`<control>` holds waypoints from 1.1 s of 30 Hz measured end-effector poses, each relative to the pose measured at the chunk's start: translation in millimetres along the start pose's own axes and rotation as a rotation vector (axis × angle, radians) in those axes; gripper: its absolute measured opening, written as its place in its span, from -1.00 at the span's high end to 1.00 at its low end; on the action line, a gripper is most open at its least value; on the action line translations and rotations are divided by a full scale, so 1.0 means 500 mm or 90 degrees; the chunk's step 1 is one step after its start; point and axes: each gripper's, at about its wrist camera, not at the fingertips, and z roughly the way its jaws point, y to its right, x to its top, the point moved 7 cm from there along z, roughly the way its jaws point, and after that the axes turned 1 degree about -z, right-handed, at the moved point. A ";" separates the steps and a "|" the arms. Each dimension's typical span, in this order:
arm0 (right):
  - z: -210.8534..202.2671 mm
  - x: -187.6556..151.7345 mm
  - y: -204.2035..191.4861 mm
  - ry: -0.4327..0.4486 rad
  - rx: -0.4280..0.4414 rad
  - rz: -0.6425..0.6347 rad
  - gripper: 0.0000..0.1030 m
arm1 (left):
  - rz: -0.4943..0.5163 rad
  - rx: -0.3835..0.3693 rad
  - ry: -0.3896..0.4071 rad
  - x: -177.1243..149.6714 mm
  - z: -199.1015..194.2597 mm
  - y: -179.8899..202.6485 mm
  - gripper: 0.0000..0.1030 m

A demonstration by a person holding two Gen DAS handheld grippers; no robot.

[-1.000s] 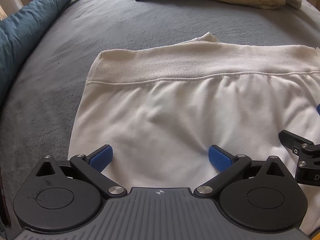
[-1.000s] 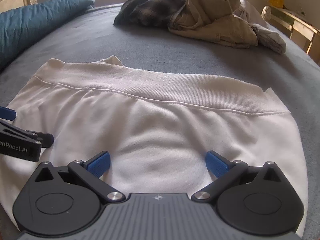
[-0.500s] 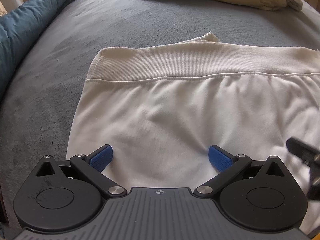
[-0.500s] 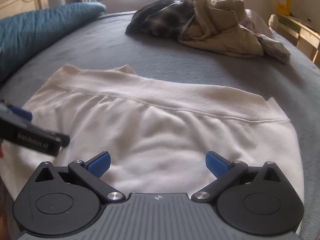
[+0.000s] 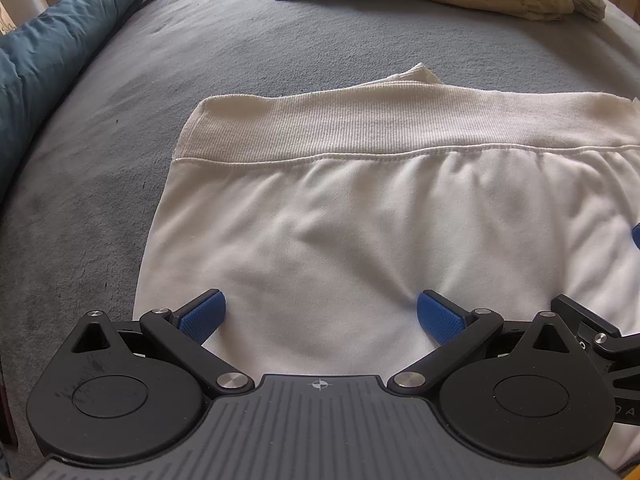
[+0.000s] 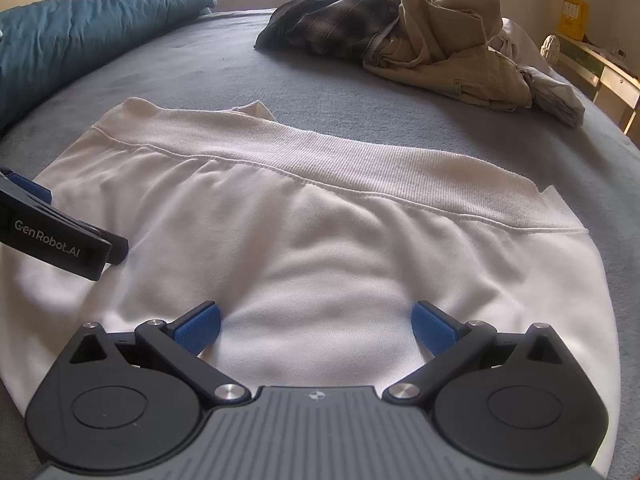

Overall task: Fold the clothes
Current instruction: 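Hover both open tools above the ribbed hem of the sweatshirt, then roll the left tool and close it on the sweatshirt side edge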

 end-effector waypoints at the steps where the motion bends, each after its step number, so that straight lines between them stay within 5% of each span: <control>1: 0.000 0.000 0.000 0.000 -0.001 -0.001 -1.00 | 0.000 0.000 0.000 0.000 0.000 0.000 -1.00; 10: 0.002 -0.001 -0.002 0.000 -0.004 -0.003 -1.00 | -0.008 -0.030 0.015 0.001 -0.002 -0.009 -1.00; 17: 0.001 -0.001 0.000 -0.003 -0.002 -0.005 -1.00 | -0.078 -0.130 0.093 0.001 -0.066 -0.112 -1.00; 23: 0.002 -0.001 0.001 -0.002 0.000 -0.004 -1.00 | -0.145 -0.220 0.024 -0.093 -0.079 -0.240 -0.94; 27: 0.002 -0.001 -0.001 -0.002 -0.001 -0.003 -1.00 | -0.188 -0.251 -0.014 -0.195 -0.075 -0.285 -0.83; 33: 0.002 0.000 -0.002 -0.007 -0.007 -0.001 -1.00 | -0.224 -0.296 0.020 -0.227 -0.079 -0.277 -0.32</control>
